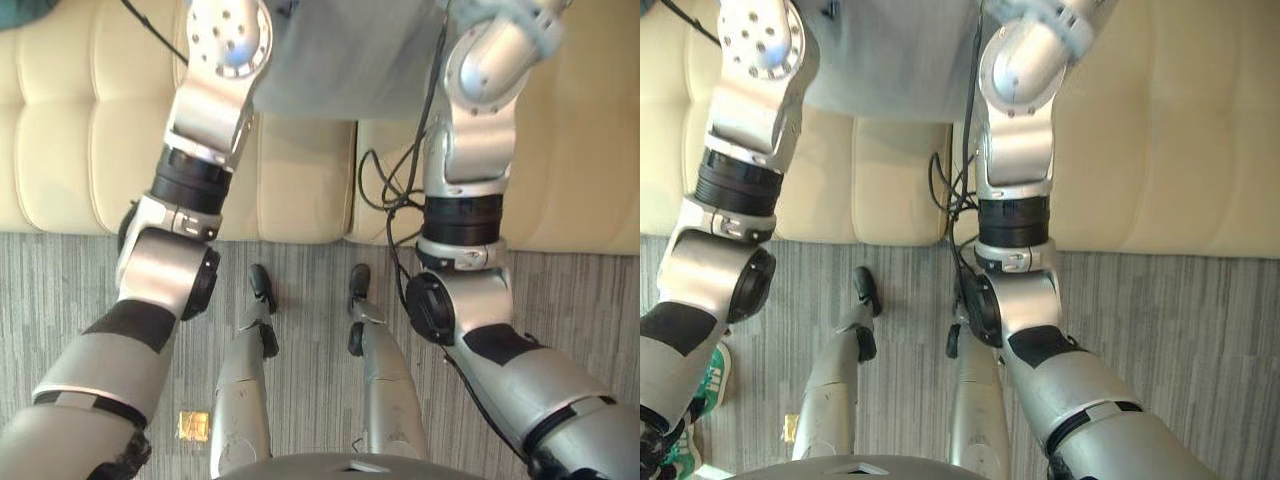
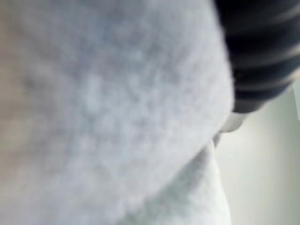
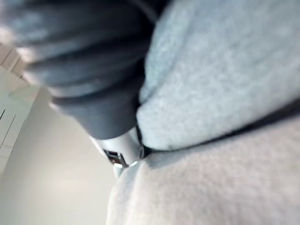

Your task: Pick up cushions and gather them together orderly.

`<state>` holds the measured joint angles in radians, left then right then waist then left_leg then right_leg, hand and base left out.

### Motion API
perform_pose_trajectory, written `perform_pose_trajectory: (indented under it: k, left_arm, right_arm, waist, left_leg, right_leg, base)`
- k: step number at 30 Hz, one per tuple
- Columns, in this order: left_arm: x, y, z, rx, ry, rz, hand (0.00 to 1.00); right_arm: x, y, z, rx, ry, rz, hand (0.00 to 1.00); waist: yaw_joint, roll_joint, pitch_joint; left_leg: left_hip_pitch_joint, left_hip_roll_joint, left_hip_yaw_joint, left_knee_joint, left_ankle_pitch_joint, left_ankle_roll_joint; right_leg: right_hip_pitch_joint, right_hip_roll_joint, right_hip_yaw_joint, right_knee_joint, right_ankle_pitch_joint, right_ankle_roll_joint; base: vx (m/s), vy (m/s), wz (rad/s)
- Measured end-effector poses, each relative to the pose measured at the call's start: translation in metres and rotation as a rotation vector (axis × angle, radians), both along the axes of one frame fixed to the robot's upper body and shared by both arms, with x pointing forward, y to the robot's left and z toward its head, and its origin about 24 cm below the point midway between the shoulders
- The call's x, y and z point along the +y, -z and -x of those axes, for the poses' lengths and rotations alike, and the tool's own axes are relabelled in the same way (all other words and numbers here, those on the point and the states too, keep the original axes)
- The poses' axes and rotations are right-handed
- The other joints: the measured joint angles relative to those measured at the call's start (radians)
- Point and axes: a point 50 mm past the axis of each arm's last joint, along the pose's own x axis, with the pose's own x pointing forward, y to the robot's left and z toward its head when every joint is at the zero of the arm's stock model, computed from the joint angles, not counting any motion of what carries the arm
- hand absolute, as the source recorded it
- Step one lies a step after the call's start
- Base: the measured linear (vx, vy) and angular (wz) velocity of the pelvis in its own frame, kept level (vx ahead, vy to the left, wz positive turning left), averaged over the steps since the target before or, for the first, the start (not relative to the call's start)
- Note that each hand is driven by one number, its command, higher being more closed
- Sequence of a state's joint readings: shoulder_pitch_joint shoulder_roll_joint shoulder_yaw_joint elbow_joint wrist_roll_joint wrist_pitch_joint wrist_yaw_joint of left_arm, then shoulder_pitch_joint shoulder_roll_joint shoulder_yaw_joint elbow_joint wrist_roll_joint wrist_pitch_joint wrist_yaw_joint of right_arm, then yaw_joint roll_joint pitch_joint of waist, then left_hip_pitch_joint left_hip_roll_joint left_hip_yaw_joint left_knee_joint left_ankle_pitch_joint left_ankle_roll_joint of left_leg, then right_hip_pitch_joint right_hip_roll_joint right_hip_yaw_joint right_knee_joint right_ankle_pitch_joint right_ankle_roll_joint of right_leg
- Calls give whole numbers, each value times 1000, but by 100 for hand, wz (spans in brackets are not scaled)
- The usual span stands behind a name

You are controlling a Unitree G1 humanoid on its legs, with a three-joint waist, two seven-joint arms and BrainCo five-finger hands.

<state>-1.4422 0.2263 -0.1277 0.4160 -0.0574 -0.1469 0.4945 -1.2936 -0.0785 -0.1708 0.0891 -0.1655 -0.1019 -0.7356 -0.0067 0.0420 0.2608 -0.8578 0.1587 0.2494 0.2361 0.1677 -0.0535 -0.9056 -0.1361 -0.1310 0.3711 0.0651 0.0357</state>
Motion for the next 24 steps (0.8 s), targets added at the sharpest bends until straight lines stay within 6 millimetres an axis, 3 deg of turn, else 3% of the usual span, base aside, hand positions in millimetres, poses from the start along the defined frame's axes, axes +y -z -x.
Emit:
perform_pose_trajectory:
  k: [2,5,10,11,14,19,24]
  left_arm:
    - [-4,-18,11,-54,15,5,100]
    - [-5,-30,18,-85,23,15,100]
    - [-5,-30,12,-46,8,15,100]
    - [-7,-27,7,-18,7,12,0]
    - [-6,-20,-6,65,-21,7,0]
    - [-1,-30,-1,36,-27,31,0]
    - [5,-34,4,8,-39,40,0]
  right_arm:
    - [-3,-18,10,-62,22,-7,100]
    - [-3,-31,19,-109,25,-3,100]
    - [-4,-33,17,-72,27,-8,100]
    - [-6,-32,13,-55,32,-12,0]
    - [-12,-30,2,5,37,-34,0]
    - [-22,-49,14,-58,53,-36,0]
    - [-33,-50,12,-51,61,-42,0]
  waist:
    - [-1,0,29]
    - [6,-1,31]
    - [5,0,56]
    - [4,2,56]
    - [7,4,62]
    - [9,4,64]
    - [-1,3,65]
  left_leg:
    - [-24,-9,-10,-13,18,-8]
    - [-82,-14,-25,-36,28,-36]
    - [-142,-4,55,-49,38,-36]
    - [-165,-10,54,-49,47,-23]
    - [-197,-14,47,-47,74,-12]
    - [-229,-21,26,-55,88,-29]
    - [-244,-19,37,-83,88,-42]
  right_leg:
    - [-51,-18,-15,75,-44,-10]
    - [-141,-35,-27,152,-80,-24]
    - [-231,-58,-21,183,-81,-27]
    - [-257,-64,-21,194,-82,-26]
    - [-287,-70,-29,218,-100,-23]
    - [-332,-85,-41,279,-140,-30]
    - [-360,-84,-41,275,-140,-32]
  base:
    - [24,-60,35]
    - [25,-85,35]
    - [34,-34,14]
    - [40,3,17]
    - [31,-22,20]
    - [0,-75,23]
    - [-19,-59,0]
